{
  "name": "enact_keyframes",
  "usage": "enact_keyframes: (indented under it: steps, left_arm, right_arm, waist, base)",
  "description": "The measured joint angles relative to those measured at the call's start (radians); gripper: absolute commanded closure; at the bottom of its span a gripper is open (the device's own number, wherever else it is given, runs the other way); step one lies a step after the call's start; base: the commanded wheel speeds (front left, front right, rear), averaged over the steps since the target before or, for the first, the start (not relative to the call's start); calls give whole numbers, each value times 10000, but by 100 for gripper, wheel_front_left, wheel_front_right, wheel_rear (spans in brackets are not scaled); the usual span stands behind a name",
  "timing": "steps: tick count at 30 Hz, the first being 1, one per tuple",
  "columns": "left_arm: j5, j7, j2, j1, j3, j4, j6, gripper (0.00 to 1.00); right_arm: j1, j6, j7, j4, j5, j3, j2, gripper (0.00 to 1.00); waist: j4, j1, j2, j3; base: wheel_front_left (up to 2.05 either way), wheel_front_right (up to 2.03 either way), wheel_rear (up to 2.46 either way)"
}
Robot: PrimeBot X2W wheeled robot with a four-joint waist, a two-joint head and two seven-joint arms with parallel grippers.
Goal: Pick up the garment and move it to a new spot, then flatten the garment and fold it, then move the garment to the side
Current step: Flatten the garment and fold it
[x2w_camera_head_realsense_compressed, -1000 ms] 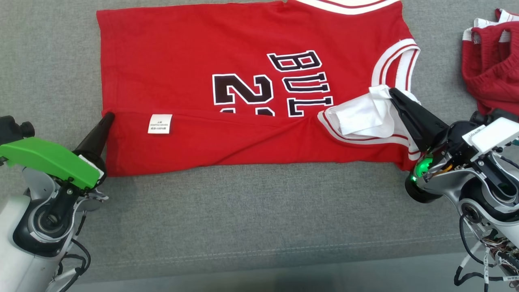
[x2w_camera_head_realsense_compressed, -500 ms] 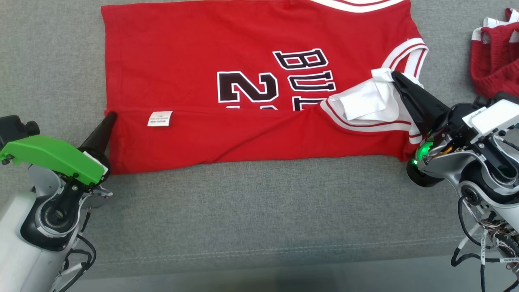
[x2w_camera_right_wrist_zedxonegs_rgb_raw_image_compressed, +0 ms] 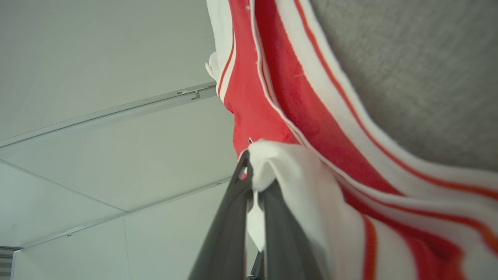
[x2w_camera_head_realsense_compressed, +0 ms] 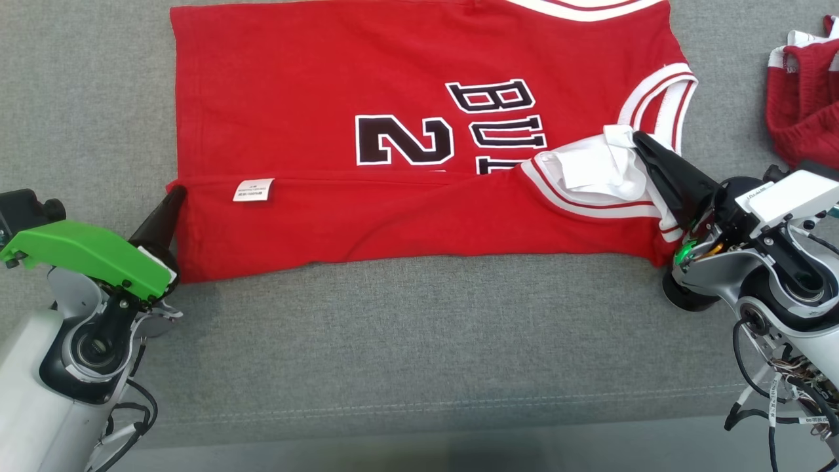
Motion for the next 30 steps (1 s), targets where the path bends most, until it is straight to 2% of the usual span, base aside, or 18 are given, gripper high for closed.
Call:
enact_keyframes:
  steps: [1,3,5,13,15,17,19,20,22,23,24,30]
  left_arm:
    - [0,-2,-25,0,-2,19,0,100]
    - [0,-50,-81,0,-2,63,0,100]
    - [0,-56,-115,-2,0,111,0,100]
    - [0,-132,-205,-3,-2,359,-2,89]
    - [-2,-146,-207,0,2,454,-2,75]
    - [-10,-148,-207,7,19,525,-2,71]
    - [-15,-199,-217,13,23,550,-2,56]
    - [-17,-236,-226,16,35,552,-2,44]
    - [-50,-311,-234,40,79,550,-8,5]
    - [-50,-311,-234,40,79,550,-8,0]
    - [-88,-376,-244,107,111,543,-12,0]
    - [-88,-698,-268,526,297,489,-25,0]
  right_arm:
    - [-13,0,-10,42,-38,0,23,52]
    - [-88,12,-86,94,-111,8,86,0]
    - [-234,17,-134,173,-174,0,138,0]
    - [-402,182,-261,585,-242,-27,234,0]
    - [-402,209,-357,713,-303,-50,234,0]
    - [-396,309,-491,842,-322,-134,244,0]
    - [-384,454,-694,909,-401,-303,234,0]
    - [-378,508,-763,911,-470,-362,221,0]
    - [-352,662,-798,861,-617,-374,215,0]
    - [-352,662,-798,861,-617,-374,215,0]
    - [-255,782,-863,784,-790,-301,196,0]
    - [107,982,-872,341,-1885,405,-169,0]
  waist:
    - [1,0,0,-1]
    - [1,0,0,-3]
    - [0,0,0,-8]
    - [-31,0,0,-136]
    - [-52,0,0,-208]
    - [-86,0,0,-283]
    - [-122,0,0,-353]
    - [-136,0,0,-387]
    - [-165,0,0,-457]
    - [-165,0,0,-457]
    - [-194,0,0,-526]
    - [-253,0,0,-706]
  base:
    - [0,0,0]
    - [0,0,0]
    - [0,0,0]
    - [0,0,0]
    - [0,0,0]
    - [0,0,0]
    - [0,0,0]
    - [0,0,0]
    - [0,0,0]
    - [0,0,0]
    - [0,0,0]
    - [0,0,0]
